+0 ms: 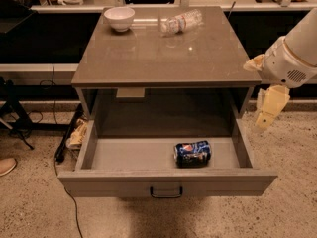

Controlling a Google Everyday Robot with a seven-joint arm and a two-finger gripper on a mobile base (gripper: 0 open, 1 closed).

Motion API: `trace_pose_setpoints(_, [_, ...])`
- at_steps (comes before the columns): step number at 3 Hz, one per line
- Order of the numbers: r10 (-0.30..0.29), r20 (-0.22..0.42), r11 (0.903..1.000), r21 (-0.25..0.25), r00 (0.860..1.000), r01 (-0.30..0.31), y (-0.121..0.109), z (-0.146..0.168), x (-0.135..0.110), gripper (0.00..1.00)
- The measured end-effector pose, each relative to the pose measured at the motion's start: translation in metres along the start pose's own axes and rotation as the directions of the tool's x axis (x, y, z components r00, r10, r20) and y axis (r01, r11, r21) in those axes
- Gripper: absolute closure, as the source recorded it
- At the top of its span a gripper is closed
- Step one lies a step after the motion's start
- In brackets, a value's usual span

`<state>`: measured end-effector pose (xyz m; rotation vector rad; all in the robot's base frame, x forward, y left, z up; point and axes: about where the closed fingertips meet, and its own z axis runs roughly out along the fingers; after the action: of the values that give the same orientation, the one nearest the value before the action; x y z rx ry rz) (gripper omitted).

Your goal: Pick pepsi can from top drawer and place on counter

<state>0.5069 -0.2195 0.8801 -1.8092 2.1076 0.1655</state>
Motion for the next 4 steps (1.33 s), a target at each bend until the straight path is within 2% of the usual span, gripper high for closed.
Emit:
trace_pose_setpoints(1, [-0.034,0.011,0.9994,0.005,0.999,0.034,-0.004,0.016,-0.001,0.00])
trace_pose_setpoints(2, [-0.072,0.066,0.9968,-0.029,0.995,0.074,-0.012,0.056,0.000,0.00])
trace_pose_setpoints(3, [-0.101,0.116,0.9897,-0.089,0.988,0.112,-0.020,0.106,-0.005,0.00])
trace_pose_setpoints(4, [-0.102,0.129,0.9822,-0.144,0.986,0.121,-0.020,0.149,-0.008,0.00])
